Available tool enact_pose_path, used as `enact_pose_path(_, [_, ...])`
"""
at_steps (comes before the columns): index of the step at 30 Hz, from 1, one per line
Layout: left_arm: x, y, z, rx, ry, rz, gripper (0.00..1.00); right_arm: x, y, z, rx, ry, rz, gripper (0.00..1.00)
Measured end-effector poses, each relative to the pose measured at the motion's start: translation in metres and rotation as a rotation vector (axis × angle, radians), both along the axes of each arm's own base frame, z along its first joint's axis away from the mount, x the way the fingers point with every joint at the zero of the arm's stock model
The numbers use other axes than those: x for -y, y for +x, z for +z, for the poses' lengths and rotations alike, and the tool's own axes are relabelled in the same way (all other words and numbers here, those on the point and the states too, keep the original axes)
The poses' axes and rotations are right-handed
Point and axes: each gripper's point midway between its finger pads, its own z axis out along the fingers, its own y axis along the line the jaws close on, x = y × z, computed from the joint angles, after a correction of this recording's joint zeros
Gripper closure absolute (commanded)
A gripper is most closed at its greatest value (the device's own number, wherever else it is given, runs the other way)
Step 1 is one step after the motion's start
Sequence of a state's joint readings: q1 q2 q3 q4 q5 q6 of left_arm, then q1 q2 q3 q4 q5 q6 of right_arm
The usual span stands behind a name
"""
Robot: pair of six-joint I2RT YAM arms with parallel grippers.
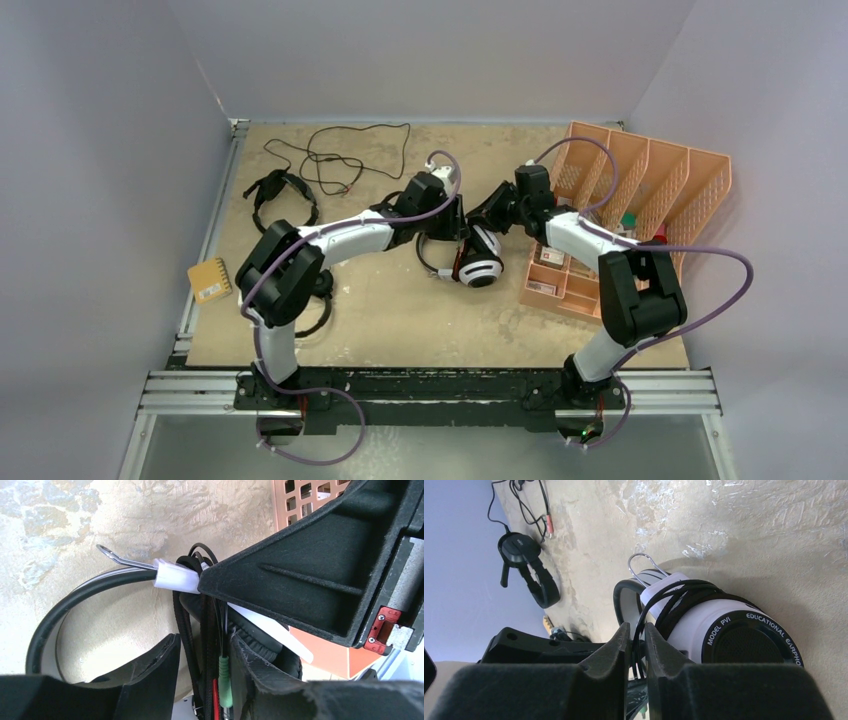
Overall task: Wrap the headphones
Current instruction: Adjust the headphones at the center of the board.
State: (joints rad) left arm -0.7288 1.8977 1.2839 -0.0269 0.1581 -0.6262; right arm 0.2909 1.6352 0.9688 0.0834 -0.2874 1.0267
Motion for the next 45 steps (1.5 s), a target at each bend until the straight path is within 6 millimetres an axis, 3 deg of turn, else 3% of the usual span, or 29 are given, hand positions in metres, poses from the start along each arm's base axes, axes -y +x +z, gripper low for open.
enact_pose_path(5, [-0.008,0.002,0.000,0.006,0.021,0.017,0.66,0.000,-0.001,0.000,-0.001,-0.009,0.009,0.80])
enact_pose_path(14, [-0.029,0.004,-0.006,-0.008,0.048,0.058,0.83,0.000,-0.003,0.001,0.003,-0.038,0.036,0.77])
enact_pose_path(18, [-0.031,0.004,-0.008,-0.015,0.052,0.061,0.91,0.001,-0.002,0.003,0.017,-0.062,0.061,0.66])
enact_pose_path(23, [-0.030,0.002,-0.012,-0.027,0.050,0.050,0.94,-0.001,-0.006,0.019,0.077,-0.122,0.181,0.41])
enact_pose_path(30, [-0.033,-0.009,-0.031,-0.067,0.062,0.031,0.95,0.006,-0.015,0.049,0.232,-0.293,0.440,0.36])
enact_pose_path(39, [-0.020,-0.006,-0.019,-0.064,-0.016,0.036,0.95,0.034,-0.054,0.008,0.115,-0.459,0.606,0.37])
enact_pose_path(45, [-0.007,-0.009,-0.017,-0.078,-0.063,0.026,0.95,0.039,-0.070,-0.012,0.068,-0.501,0.644,0.39])
